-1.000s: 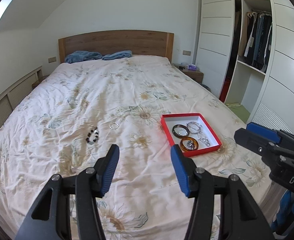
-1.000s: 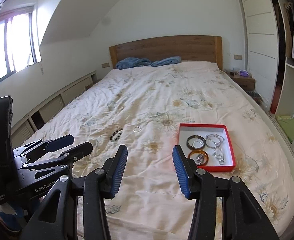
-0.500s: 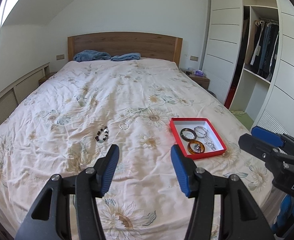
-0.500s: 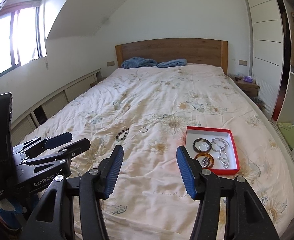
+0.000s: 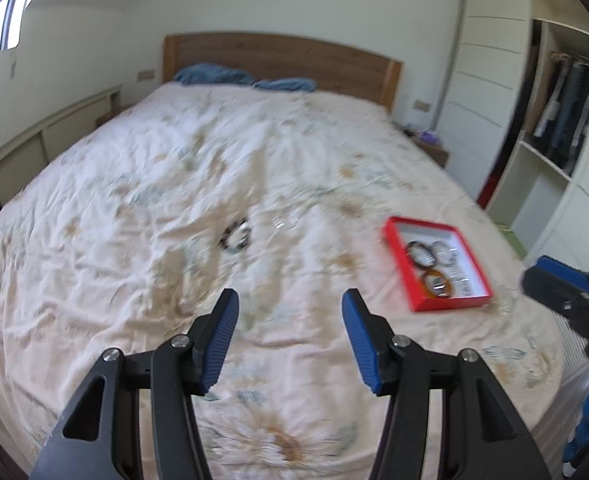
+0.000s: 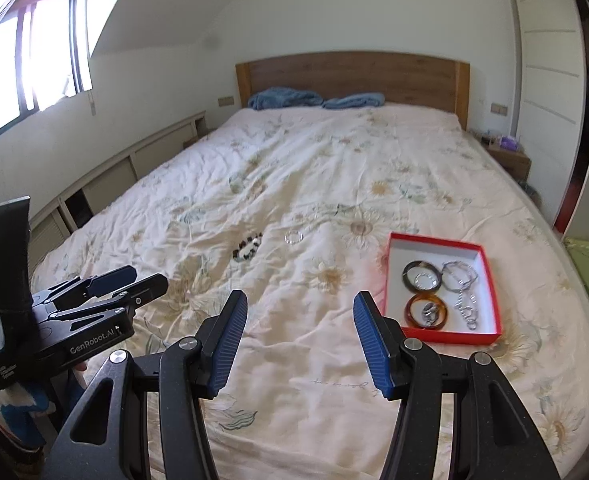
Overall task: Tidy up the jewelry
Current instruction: 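Withdraw both open tools from the box back over the bed, then grasp the beaded bracelet with the left tool while the right tool grasps the twisted silver ring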
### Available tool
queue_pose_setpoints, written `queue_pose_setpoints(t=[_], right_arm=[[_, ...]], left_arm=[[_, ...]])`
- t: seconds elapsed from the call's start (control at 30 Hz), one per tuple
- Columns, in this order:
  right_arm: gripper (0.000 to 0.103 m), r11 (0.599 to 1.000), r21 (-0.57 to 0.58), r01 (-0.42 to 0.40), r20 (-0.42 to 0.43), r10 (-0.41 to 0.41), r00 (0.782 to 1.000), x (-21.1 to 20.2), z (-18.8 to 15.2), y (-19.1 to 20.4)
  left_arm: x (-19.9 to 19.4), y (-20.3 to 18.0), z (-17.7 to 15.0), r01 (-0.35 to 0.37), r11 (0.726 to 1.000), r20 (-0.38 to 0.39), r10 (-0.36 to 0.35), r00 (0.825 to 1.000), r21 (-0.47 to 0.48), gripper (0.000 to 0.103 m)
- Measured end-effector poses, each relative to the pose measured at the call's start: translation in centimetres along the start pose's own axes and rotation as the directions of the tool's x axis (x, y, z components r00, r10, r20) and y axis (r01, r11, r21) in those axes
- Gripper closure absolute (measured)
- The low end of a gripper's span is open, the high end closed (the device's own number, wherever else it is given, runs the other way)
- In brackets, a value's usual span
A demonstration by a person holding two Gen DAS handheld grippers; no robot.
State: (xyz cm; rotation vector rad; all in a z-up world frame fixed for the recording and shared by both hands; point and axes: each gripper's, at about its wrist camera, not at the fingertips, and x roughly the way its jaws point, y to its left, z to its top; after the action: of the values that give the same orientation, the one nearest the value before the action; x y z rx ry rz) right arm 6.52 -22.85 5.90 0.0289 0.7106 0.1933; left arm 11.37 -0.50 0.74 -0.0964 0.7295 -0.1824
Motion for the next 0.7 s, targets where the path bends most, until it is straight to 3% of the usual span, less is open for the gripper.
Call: queue_pose_setpoints(t=[0.37,0.7], right_arm=[[0.048,0.997,0.003,-0.074,-0.151,0.074,0.986,12.4,1.6,-0.8],[0.048,0.989,0.000,-0.146,-0.230,0.143,0.963,25.9,4.6,-1.4]], left_arm=[[11.1,5.9,1.4,-0.039,0.996,-0.091,0.031,0.995,-0.081,0.051],[22.6,7.3,5.8,-0.001,0.999,-0.131,-0.004,0.991,-0.039,0.051]])
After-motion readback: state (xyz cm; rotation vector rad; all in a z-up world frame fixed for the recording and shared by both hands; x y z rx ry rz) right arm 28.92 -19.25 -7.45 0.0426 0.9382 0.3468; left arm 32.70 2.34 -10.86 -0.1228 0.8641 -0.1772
